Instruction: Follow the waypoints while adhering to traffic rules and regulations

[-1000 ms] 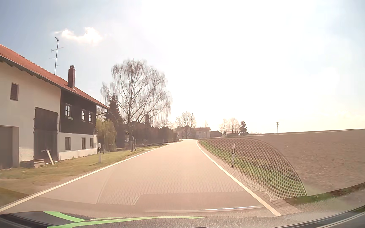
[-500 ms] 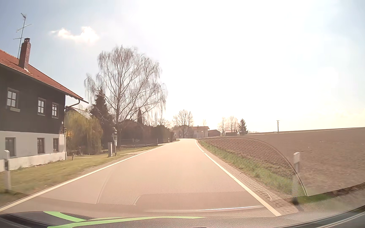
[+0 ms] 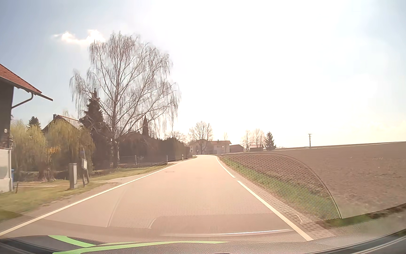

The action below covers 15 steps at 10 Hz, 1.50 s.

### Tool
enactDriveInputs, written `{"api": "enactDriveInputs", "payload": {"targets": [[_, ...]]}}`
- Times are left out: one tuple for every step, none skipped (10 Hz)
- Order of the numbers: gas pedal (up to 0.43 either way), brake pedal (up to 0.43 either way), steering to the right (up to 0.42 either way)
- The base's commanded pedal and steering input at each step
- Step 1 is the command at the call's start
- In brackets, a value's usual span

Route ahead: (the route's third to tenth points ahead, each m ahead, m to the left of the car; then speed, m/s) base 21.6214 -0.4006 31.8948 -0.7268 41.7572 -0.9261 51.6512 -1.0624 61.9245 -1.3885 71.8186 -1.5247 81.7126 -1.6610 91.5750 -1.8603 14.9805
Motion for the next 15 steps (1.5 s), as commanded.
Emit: {"api": "enactDriveInputs", "payload": {"targets": [[0.118, 0.0, 0.005], [0.118, 0.0, 0.005], [0.118, 0.0, 0.005], [0.118, 0.0, 0.005], [0.118, 0.0, 0.003], [0.118, 0.0, 0.003], [0.118, 0.0, 0.003], [0.118, 0.0, 0.003], [0.118, 0.0, 0.003], [0.118, 0.0, 0.003], [0.118, 0.0, 0.003], [0.118, 0.0, 0.003], [0.118, 0.0, 0.003], [0.118, 0.0, 0.003], [0.118, 0.0, 0.003]]}}
